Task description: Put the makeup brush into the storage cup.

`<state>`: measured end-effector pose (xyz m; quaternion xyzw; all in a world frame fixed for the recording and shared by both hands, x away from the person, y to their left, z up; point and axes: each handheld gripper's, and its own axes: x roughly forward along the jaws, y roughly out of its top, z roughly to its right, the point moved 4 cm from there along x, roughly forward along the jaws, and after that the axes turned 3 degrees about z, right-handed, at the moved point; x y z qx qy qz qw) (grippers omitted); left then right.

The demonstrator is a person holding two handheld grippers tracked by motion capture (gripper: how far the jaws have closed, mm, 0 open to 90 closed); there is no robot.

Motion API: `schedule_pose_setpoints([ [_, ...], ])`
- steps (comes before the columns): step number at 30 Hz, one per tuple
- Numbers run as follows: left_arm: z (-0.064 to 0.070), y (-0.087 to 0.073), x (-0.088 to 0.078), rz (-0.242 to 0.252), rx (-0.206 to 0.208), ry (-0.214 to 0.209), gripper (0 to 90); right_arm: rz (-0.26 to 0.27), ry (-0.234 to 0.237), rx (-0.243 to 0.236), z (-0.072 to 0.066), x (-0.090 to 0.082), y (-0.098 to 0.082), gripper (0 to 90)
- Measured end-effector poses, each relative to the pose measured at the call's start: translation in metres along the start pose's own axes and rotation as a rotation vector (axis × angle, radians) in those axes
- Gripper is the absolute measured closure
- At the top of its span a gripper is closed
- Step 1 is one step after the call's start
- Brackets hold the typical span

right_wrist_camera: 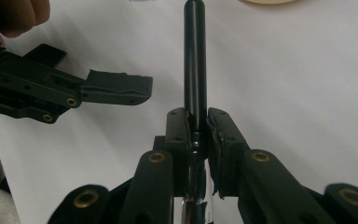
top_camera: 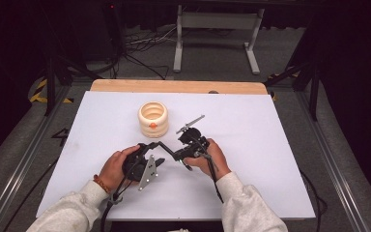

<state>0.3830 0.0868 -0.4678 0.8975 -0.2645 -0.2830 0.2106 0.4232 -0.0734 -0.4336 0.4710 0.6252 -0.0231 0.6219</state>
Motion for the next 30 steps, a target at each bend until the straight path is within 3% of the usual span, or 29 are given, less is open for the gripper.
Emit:
schedule_pose_setpoints([
  [5, 0.002, 0.001, 0.001, -0.028, 0.057, -0.002, 50.3, -0.037, -0.009, -0.020, -0.007, 0.008, 0.006, 79.9],
  [6, 0.003, 0.002, 0.000, -0.042, 0.090, -0.004, 53.1, -0.042, -0.013, -0.022, -0.008, 0.010, 0.007, 79.9],
  [11, 0.008, 0.005, 0.002, -0.069, 0.163, -0.003, 62.2, -0.065, -0.024, -0.025, -0.008, 0.014, 0.010, 79.9],
  [17, 0.014, 0.006, 0.005, -0.072, 0.187, -0.012, 71.2, -0.088, -0.026, -0.039, -0.010, 0.018, 0.011, 79.8],
  [18, 0.012, 0.006, 0.004, -0.108, 0.229, -0.010, 72.7, -0.092, -0.027, -0.038, -0.010, 0.018, 0.011, 79.9],
  [23, 0.017, 0.007, 0.005, -0.145, 0.292, 0.009, 80.1, -0.098, -0.034, -0.036, -0.012, 0.020, 0.014, 79.9],
  [30, 0.017, 0.006, 0.006, -0.158, 0.319, 0.039, 76.6, -0.106, -0.051, -0.048, -0.013, 0.021, 0.014, 79.9],
])
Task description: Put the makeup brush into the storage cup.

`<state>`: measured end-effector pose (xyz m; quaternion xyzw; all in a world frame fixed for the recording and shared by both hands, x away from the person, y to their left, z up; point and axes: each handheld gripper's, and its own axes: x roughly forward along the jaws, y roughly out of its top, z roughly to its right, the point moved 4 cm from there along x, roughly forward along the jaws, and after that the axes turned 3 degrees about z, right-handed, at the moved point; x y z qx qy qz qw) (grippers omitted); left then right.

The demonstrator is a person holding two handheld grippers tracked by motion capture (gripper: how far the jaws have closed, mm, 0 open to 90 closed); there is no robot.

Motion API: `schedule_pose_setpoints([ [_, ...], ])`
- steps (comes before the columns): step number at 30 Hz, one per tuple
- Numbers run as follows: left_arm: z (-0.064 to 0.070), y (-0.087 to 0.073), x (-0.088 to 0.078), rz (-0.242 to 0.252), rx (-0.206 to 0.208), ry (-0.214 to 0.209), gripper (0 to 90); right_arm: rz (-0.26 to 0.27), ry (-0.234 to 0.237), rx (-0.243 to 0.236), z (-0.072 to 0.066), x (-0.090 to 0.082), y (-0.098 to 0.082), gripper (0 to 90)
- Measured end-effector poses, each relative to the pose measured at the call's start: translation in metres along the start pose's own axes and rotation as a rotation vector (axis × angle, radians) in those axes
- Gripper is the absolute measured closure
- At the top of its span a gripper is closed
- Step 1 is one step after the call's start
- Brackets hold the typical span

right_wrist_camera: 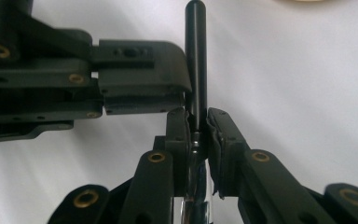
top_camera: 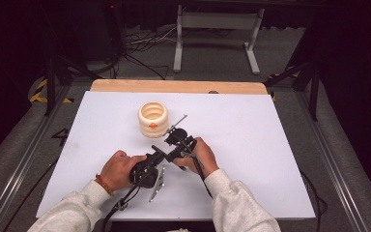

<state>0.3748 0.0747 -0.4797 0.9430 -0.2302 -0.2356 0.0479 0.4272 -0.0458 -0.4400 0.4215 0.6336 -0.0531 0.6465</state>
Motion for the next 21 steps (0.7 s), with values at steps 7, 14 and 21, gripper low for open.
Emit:
schedule_pose_setpoints([
  [7, 0.0011, -0.0010, 0.0004, -0.024, 0.039, -0.004, 67.2, 0.001, 0.012, -0.012, 0.0004, -0.0027, -0.0005, 79.9],
  [14, 0.0032, -0.0011, 0.0031, -0.039, 0.063, 0.004, 75.1, -0.002, 0.017, -0.029, -0.0023, -0.0037, -0.0002, 79.9],
  [21, 0.0070, -0.0009, 0.0056, -0.021, 0.057, -0.019, 77.3, -0.015, 0.028, -0.051, -0.0075, -0.0033, 0.0020, 79.9],
])
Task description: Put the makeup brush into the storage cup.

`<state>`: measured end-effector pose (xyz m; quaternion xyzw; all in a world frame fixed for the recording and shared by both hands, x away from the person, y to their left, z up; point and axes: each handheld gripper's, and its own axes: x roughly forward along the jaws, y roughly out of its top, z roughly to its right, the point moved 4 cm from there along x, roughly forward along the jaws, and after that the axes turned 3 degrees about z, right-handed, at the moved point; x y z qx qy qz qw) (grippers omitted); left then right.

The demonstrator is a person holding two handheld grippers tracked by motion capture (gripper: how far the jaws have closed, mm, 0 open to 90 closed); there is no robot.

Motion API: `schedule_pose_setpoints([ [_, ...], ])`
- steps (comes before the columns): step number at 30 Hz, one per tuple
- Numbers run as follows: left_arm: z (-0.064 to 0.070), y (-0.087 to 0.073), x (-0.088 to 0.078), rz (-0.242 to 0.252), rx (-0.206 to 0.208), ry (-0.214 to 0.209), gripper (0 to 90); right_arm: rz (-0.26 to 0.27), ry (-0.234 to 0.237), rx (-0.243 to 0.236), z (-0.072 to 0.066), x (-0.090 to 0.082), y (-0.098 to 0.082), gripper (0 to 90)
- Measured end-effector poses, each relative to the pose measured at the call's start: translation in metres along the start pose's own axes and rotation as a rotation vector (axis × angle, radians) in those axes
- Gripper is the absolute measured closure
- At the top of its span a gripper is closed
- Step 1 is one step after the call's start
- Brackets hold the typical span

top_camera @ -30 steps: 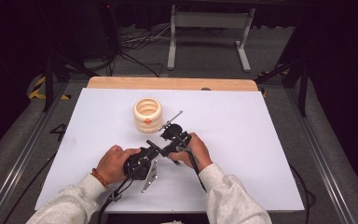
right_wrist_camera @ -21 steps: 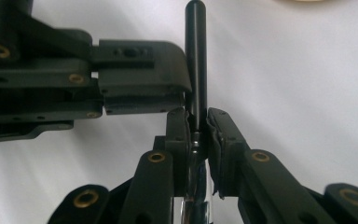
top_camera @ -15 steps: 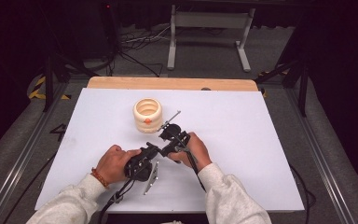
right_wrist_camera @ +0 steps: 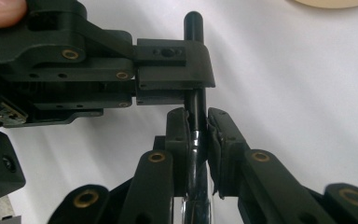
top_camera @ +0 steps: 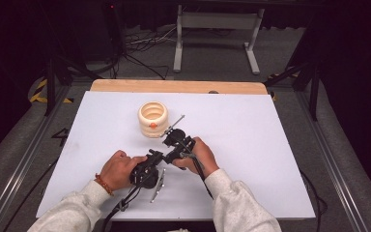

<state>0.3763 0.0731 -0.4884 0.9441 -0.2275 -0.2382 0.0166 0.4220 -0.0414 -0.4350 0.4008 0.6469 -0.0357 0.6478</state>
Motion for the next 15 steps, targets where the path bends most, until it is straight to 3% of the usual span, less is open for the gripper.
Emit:
schedule_pose_setpoints([
  [4, 0.0008, 0.0000, -0.0010, -0.008, 0.009, -0.014, 78.5, -0.010, 0.003, -0.024, -0.0019, -0.0001, 0.0006, 79.9],
  [7, 0.0007, -0.0004, -0.0010, 0.005, -0.012, -0.023, 78.8, -0.009, 0.010, -0.025, -0.0019, -0.0007, 0.0007, 79.9],
  [11, -0.0013, -0.0009, -0.0028, -0.019, 0.002, -0.038, 79.0, -0.014, 0.011, -0.033, -0.0020, 0.0000, 0.0005, 79.8],
  [15, -0.0034, -0.0022, -0.0043, -0.009, -0.045, -0.061, 79.3, 0.007, 0.023, -0.030, -0.0025, -0.0019, 0.0007, 79.4],
])
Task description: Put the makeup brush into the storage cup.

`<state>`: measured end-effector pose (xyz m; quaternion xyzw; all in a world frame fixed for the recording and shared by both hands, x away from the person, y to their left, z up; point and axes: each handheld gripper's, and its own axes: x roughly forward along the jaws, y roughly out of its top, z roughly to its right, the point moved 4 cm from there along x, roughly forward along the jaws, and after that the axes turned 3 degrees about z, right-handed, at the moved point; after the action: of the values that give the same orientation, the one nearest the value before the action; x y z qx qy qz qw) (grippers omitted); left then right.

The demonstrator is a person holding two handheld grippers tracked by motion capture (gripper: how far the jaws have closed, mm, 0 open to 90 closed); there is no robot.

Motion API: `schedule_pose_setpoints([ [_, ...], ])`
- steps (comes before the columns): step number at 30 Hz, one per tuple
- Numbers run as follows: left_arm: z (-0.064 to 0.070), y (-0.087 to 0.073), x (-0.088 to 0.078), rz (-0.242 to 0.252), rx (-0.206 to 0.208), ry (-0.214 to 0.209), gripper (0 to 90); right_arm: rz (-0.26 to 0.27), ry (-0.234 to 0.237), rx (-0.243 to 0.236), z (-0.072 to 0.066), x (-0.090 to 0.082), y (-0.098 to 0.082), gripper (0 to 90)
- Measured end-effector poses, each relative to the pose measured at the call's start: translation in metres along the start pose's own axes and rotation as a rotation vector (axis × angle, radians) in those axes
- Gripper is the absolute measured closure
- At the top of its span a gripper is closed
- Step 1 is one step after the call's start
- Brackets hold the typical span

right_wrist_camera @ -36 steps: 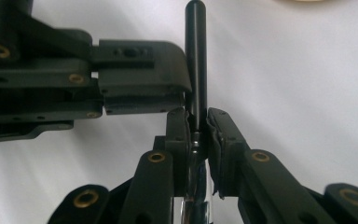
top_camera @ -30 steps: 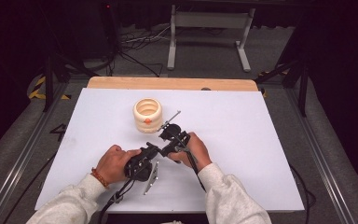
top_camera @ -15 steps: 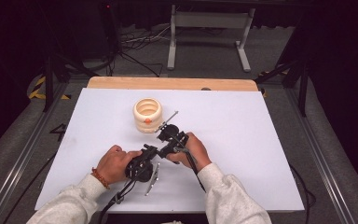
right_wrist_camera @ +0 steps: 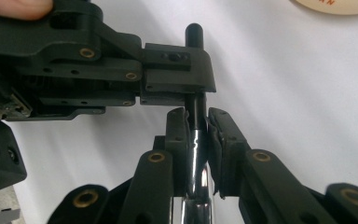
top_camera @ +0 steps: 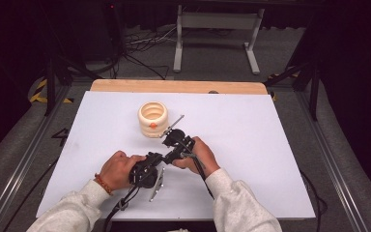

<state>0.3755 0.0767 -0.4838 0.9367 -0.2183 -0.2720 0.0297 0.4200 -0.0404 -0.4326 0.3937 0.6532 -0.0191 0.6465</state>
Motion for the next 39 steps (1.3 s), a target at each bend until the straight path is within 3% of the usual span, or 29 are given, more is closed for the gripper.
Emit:
schedule_pose_setpoints([
  [4, -0.002, -0.001, -0.001, 0.015, -0.042, -0.023, 79.3, 0.022, -0.001, 0.004, 0.000, -0.004, -0.001, 77.0],
  [5, -0.004, -0.002, -0.002, 0.002, -0.022, -0.041, 79.3, 0.031, -0.002, 0.007, 0.000, -0.006, -0.001, 76.0],
  [6, -0.003, -0.004, -0.001, 0.011, -0.056, -0.039, 79.3, 0.036, 0.004, 0.007, 0.001, -0.008, -0.002, 74.6],
  [11, -0.004, -0.007, 0.000, -0.001, -0.087, -0.067, 79.4, 0.069, -0.032, 0.014, 0.007, -0.021, -0.007, 64.6],
  [12, -0.002, -0.007, 0.001, 0.018, -0.120, -0.069, 79.3, 0.081, -0.046, 0.016, 0.008, -0.024, -0.008, 64.4],
  [14, -0.001, -0.008, 0.003, 0.025, -0.147, -0.074, 79.4, 0.118, -0.055, 0.024, 0.011, -0.032, -0.010, 61.4],
  [20, -0.008, -0.017, 0.003, -0.026, -0.141, -0.103, 79.3, 0.193, -0.109, 0.023, 0.018, -0.054, -0.019, 54.7],
  [21, -0.009, -0.019, 0.003, -0.025, -0.158, -0.113, 79.4, 0.203, -0.126, 0.013, 0.019, -0.058, -0.021, 53.4],
  [22, -0.008, -0.020, 0.005, -0.006, -0.204, -0.119, 79.3, 0.212, -0.142, 0.010, 0.020, -0.061, -0.023, 52.7],
  [25, -0.013, -0.024, 0.004, 0.004, -0.250, -0.136, 79.3, 0.245, -0.177, -0.012, 0.020, -0.070, -0.029, 50.3],
  [30, -0.022, -0.031, 0.001, 0.049, -0.383, -0.170, 79.4, 0.304, -0.242, -0.069, 0.020, -0.079, -0.041, 45.6],
  [31, -0.022, -0.031, 0.001, 0.049, -0.383, -0.170, 79.4, 0.304, -0.242, -0.069, 0.020, -0.079, -0.041, 45.6],
  [33, -0.025, -0.034, 0.000, 0.089, -0.466, -0.181, 79.4, 0.343, -0.274, -0.085, 0.019, -0.083, -0.046, 42.9],
  [35, -0.027, -0.035, 0.000, 0.097, -0.483, -0.185, 79.3, 0.388, -0.301, -0.098, 0.017, -0.087, -0.051, 40.7],
  [36, -0.029, -0.037, -0.001, 0.116, -0.513, -0.201, 79.3, 0.388, -0.301, -0.098, 0.017, -0.087, -0.051, 40.7],
  [39, -0.033, -0.042, -0.001, 0.153, -0.589, -0.220, 79.4, 0.453, -0.356, -0.125, 0.016, -0.093, -0.062, 37.8],
])
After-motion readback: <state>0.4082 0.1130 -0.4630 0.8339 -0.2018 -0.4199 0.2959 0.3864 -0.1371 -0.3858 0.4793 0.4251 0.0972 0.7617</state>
